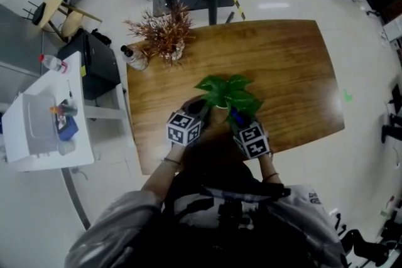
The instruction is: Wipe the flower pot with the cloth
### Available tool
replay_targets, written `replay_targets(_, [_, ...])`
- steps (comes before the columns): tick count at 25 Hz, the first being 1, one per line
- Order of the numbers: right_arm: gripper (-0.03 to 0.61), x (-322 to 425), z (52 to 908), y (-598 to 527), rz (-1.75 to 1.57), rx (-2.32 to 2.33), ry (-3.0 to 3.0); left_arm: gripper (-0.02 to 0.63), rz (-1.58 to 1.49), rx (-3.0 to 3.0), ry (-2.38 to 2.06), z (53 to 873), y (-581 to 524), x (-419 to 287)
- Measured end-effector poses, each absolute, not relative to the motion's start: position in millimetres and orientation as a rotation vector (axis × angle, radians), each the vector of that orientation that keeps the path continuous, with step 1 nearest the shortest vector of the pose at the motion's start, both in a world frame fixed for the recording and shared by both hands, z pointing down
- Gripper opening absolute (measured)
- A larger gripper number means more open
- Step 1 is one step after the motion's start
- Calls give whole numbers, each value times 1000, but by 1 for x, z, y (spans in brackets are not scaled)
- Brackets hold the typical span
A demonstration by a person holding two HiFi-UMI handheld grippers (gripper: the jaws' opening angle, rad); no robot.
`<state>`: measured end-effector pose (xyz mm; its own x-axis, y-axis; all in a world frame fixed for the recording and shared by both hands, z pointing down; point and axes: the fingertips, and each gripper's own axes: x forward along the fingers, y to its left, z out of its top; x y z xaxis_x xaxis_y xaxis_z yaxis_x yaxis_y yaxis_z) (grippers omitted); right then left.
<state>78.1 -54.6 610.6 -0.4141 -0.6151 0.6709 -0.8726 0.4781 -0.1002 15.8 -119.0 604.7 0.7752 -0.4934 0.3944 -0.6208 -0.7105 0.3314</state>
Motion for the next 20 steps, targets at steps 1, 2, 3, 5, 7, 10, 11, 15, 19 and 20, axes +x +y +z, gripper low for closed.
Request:
replay_targets(1, [55,73,612,-54,597,1208,-2168,6,385,2515,-852,605,-123,13])
replay_targets(2, [55,67,613,-53,596,1190,-2172,6,384,2511,-865,606,-128,11])
replay_targets(3, [55,62,614,-53,596,1174,-2175,6,380,2506,-877,606,-132,9])
replay_targets(5, [55,52,617,-53,596,1144,-2179,6,373,2494,-897,607,-140,6])
replay_targets(7, [55,47,620,-53,596,1126,-2178,6,377,2487,-908,609,-145,5])
replay_targets(10, [55,50,621,-49,601,1133,-2177,6,402,2481,-905,614,-144,3])
replay_targets(11, [55,53,619,-47,603,1142,-2177,6,404,2480,-903,614,-142,3])
replay_targets(15, [55,83,617,-31,621,1214,-2150,6,383,2485,-887,611,-124,2])
replay_targets(19, [55,118,617,-31,616,1297,-2107,6,386,2485,-861,613,-102,6])
replay_targets(20, [55,124,616,-34,598,1302,-2100,6,386,2480,-855,614,-98,7])
